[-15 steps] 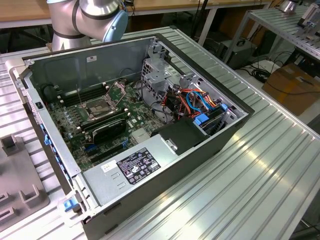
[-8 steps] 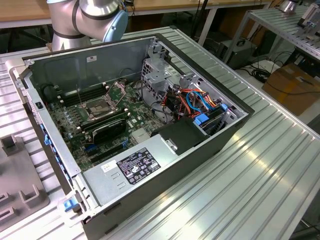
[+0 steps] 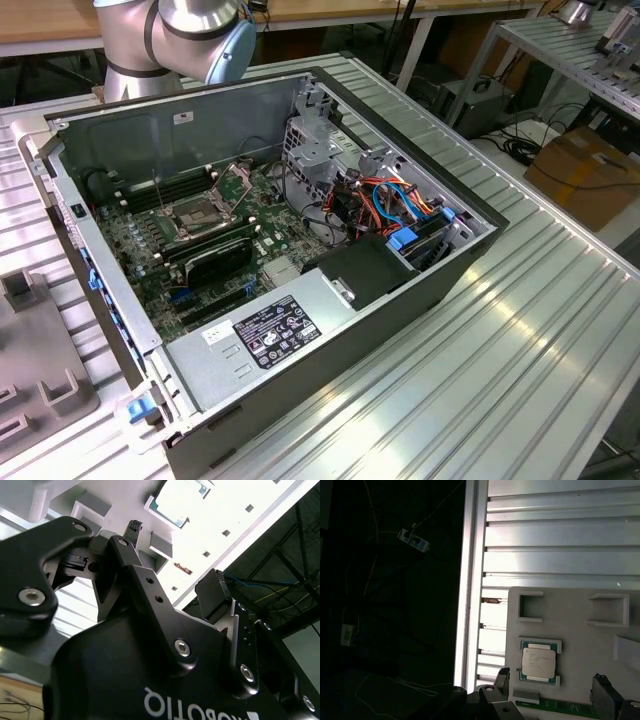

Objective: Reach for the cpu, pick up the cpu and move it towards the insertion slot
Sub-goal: 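Pick up the cpu and move it towards the insertion slot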

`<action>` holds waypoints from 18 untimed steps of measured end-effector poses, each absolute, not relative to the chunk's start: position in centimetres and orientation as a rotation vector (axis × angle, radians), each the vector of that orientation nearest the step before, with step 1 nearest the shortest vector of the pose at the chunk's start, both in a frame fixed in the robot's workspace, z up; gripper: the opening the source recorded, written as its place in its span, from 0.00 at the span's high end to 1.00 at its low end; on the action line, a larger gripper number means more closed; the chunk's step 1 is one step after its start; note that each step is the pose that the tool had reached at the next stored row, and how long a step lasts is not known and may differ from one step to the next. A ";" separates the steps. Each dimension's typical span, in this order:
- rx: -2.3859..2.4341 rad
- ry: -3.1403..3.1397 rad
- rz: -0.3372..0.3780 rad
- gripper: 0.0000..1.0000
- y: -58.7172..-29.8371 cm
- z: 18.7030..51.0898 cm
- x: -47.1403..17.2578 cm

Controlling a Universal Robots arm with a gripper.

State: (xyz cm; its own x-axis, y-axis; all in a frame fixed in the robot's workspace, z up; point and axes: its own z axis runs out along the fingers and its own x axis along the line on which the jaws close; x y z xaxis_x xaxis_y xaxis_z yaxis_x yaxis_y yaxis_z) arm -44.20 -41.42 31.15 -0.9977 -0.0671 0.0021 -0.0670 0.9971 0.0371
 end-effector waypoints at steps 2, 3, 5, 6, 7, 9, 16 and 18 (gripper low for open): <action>0.105 -3.136 -0.058 0.27 -41.4 31.0 -44.2; 0.105 -3.136 -0.058 0.27 -41.4 31.0 -44.2; 0.105 -3.136 -0.058 0.27 -41.4 31.0 -44.2; 0.105 -3.136 -0.058 0.27 -41.4 30.9 -44.2; 0.105 -3.136 -0.058 0.27 -41.5 30.8 -44.2; 0.105 -3.136 -0.058 0.27 -41.5 30.7 -44.2; 0.105 -3.137 -0.058 0.27 -41.6 30.4 -44.2; 0.105 -3.137 -0.058 0.27 -41.6 30.3 -44.2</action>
